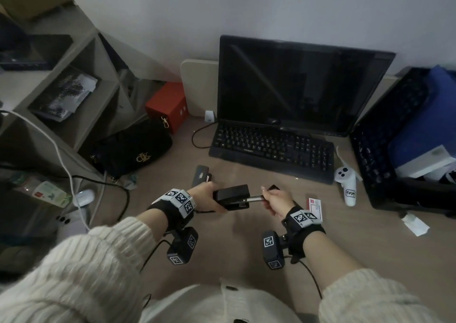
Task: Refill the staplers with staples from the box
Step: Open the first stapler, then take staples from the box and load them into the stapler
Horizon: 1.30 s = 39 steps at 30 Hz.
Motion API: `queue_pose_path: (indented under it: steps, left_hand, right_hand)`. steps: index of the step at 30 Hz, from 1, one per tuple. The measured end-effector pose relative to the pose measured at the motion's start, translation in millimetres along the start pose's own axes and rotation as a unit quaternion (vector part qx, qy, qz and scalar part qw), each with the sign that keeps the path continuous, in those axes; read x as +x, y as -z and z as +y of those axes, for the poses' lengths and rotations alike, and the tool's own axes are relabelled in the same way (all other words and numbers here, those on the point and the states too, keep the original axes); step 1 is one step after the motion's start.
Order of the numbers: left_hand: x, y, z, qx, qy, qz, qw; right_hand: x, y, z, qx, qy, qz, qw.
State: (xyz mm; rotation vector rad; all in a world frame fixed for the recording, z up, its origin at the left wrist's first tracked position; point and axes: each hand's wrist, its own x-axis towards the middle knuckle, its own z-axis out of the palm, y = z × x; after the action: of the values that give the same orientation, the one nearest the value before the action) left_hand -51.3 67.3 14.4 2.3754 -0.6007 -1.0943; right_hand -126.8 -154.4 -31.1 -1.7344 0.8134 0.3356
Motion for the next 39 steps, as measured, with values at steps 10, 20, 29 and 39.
queue_pose_path:
  steps: [10, 20, 29, 39]
  left_hand:
    - [9, -37, -13, 0.089, -0.014, 0.018, 0.996]
    - [27, -53, -22, 0.073, 0.016, 0.007, 0.997]
    - [28, -45, -18, 0.058, -0.01, -0.012, 0.998]
    - [42, -40, 11, 0.111, -0.042, -0.052, 0.992]
  right_hand:
    - [2, -9, 35, -0.058, -0.048, -0.014, 0.997]
    - [2, -6, 47, -0.007, -0.063, -0.018, 0.998]
    - [5, 4, 41, -0.015, -0.047, -0.001, 0.999]
    - [11, 41, 1, -0.033, 0.053, 0.112, 0.992]
